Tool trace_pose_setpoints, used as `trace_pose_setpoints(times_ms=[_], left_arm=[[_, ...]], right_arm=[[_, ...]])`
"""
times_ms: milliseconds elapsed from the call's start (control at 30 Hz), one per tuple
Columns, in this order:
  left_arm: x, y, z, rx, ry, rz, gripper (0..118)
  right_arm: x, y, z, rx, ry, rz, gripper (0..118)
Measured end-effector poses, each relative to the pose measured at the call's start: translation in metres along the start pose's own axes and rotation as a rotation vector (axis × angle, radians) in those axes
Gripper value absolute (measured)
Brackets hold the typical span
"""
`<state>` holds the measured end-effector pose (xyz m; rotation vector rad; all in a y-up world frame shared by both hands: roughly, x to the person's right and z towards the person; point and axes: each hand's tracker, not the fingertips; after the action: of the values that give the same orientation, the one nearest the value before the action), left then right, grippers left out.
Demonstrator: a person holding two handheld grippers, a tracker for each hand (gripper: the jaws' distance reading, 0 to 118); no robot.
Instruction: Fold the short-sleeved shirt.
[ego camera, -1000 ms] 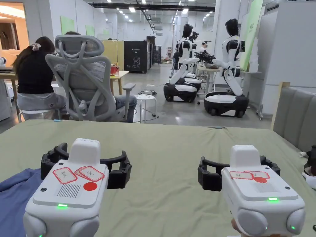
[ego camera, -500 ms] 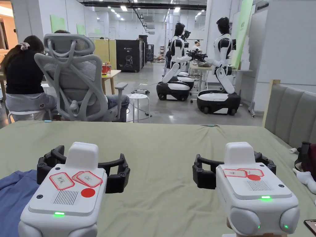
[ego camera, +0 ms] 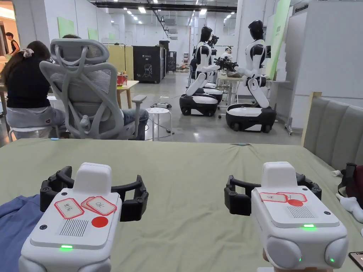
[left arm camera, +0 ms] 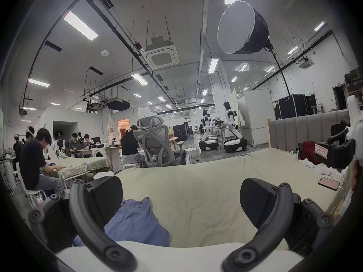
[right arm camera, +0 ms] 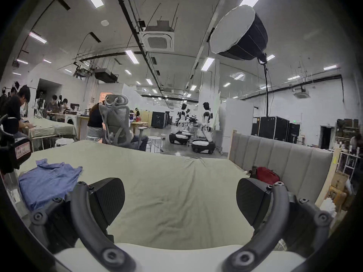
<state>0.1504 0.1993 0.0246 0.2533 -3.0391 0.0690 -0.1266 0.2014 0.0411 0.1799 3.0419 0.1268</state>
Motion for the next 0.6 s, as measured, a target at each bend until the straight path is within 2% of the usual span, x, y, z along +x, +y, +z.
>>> trace_pose_setpoints(times_ms=[600], left_arm=[[0.0036, 0.0037, -0.0009, 0.009, -0.013, 0.008, 118]], right_arm=[[-0.0017, -0.0039, -0.0009, 0.006, -0.011, 0.026, 116]])
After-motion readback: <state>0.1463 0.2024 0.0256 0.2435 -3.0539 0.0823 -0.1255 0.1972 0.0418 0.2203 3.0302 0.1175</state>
